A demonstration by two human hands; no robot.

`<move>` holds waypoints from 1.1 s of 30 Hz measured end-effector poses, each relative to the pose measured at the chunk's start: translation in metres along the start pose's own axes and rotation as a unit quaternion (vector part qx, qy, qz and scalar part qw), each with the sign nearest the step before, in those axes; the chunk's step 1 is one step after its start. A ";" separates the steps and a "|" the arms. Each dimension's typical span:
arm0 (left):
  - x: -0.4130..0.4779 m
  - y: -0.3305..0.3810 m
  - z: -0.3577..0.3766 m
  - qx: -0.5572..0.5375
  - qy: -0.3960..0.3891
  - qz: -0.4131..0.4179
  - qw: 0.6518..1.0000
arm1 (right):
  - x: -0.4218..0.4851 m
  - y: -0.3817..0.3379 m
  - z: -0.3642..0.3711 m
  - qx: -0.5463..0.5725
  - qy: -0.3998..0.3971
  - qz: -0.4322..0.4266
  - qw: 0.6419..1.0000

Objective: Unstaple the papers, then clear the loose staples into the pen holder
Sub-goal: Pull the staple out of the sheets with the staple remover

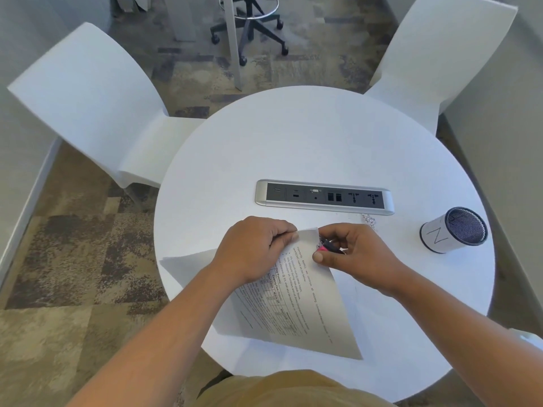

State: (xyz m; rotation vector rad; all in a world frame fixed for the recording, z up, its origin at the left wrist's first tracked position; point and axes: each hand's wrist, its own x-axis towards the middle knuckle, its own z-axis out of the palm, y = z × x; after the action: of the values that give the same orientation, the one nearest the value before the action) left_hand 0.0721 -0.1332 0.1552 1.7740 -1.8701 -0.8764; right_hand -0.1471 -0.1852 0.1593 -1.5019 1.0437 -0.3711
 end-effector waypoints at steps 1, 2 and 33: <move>0.000 0.001 0.001 0.001 -0.001 -0.001 1.000 | 0.000 0.000 0.000 -0.004 0.000 0.001 1.000; 0.000 0.001 0.001 0.001 -0.003 -0.001 1.000 | -0.001 -0.001 0.000 -0.008 0.001 0.002 1.000; 0.009 -0.013 -0.003 -0.047 -0.004 -0.068 0.997 | 0.034 -0.011 -0.003 -0.145 0.053 -0.020 0.988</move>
State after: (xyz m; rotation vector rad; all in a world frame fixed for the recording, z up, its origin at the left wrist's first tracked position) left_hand 0.0829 -0.1428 0.1476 1.8582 -1.6997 -1.0059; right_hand -0.1266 -0.2142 0.1586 -1.7812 1.1908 -0.3405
